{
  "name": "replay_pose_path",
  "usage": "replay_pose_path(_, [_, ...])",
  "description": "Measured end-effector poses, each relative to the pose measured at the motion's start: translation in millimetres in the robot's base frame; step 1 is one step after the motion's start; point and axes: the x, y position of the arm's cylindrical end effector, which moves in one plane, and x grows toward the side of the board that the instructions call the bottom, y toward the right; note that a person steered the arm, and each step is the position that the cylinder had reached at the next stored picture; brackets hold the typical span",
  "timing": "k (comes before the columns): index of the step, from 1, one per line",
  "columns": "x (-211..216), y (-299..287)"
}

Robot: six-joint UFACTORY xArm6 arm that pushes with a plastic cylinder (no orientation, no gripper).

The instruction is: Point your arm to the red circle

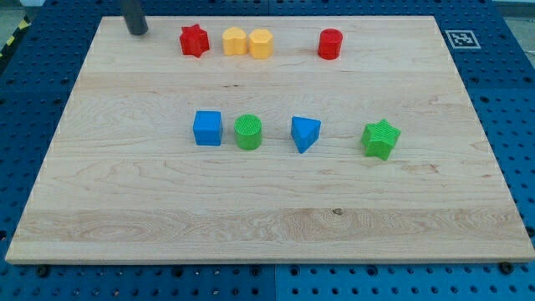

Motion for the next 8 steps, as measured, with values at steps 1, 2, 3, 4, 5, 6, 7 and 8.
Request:
replay_pose_path(1, [-17,10])
replay_pose_path(2, [-16,41])
replay_pose_path(3, [-16,75])
replay_pose_path(4, [-16,111])
replay_pose_path(5, [-16,150])
replay_pose_path(6, [-13,170])
replay_pose_path(7, [-8,183])
replay_pose_path(8, [-8,238])
